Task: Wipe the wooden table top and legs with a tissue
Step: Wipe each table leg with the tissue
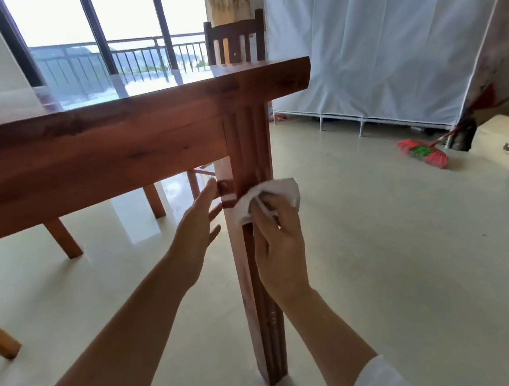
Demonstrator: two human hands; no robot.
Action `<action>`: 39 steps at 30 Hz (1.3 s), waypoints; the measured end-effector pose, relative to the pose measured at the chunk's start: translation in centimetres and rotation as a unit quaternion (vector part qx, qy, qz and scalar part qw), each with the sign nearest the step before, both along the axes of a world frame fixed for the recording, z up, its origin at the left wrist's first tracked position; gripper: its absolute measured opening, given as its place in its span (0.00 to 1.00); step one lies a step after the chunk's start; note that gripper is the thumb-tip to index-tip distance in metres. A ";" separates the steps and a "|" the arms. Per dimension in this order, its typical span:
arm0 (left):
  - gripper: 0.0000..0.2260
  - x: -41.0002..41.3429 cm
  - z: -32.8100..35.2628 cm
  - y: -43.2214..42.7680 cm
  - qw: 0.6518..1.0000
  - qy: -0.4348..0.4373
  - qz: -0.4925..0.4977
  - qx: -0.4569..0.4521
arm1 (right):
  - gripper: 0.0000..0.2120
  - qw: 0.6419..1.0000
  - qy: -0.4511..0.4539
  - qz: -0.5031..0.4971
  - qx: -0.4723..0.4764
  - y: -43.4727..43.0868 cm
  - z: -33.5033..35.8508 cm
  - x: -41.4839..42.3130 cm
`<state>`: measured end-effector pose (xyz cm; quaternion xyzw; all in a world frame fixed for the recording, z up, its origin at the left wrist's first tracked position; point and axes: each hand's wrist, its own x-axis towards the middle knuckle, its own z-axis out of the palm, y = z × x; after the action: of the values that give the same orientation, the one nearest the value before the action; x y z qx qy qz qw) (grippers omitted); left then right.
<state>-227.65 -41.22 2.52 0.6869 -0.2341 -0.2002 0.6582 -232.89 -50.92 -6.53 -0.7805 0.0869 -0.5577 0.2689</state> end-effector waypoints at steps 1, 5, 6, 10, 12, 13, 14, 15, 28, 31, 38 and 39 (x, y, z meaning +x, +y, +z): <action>0.21 0.4 -0.2 0.0 1.000 -0.004 -0.006 -0.003 | 0.15 1.000 0.005 -0.019 0.001 0.2 -1.7 0.0; 0.26 0.9 -0.9 -0.3 0.999 -0.032 -0.016 -0.005 | 0.13 0.996 0.087 -0.014 0.010 0.6 -6.8 -2.0; 0.29 0.9 -1.1 -0.4 0.999 -0.038 -0.017 -0.002 | 0.12 0.994 0.106 -0.022 0.014 0.2 -7.0 -2.5; 0.14 1.1 -1.9 -0.4 0.998 -0.041 -0.007 -0.037 | 0.12 0.997 0.020 -0.034 0.071 -1.0 -1.9 -3.2; 0.09 1.0 -2.1 -0.5 0.998 -0.026 -0.003 -0.057 | 0.14 0.994 -0.049 0.000 0.094 -0.5 1.5 -2.2; 0.09 1.0 -2.2 -0.6 0.998 -0.022 -0.003 -0.061 | 0.14 0.994 -0.064 0.014 0.093 -0.1 2.3 -1.5; 0.09 1.1 -2.3 -0.7 0.998 -0.020 -0.004 -0.062 | 0.15 0.994 -0.068 0.019 0.087 0.3 2.4 -0.8; 0.09 1.1 -2.4 -0.7 0.998 -0.017 -0.006 -0.061 | 0.17 0.995 -0.066 0.010 0.076 0.7 1.9 -0.1; 0.08 1.9 -3.3 -0.7 0.996 -0.067 -0.011 -0.056 | 0.24 0.944 0.070 -0.038 0.320 2.5 -13.6 -3.2; 0.07 1.2 -4.1 -0.9 0.992 -0.113 -0.040 -0.045 | 0.13 0.957 -0.063 -0.058 0.276 2.0 -8.2 -2.5; 0.11 0.2 -7.3 -0.8 0.982 -0.184 -0.033 -0.012 | 0.17 0.984 0.004 -0.082 0.159 4.9 -15.4 0.7; 0.11 0.3 -7.4 -0.8 0.981 -0.193 -0.023 -0.007 | 0.17 0.975 0.037 -0.073 0.204 5.5 -18.4 0.1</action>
<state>-227.40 -42.04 -4.84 0.7022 -0.3738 -0.0772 0.6010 -232.76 -45.42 -24.89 -0.7207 0.2660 -0.5170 0.3776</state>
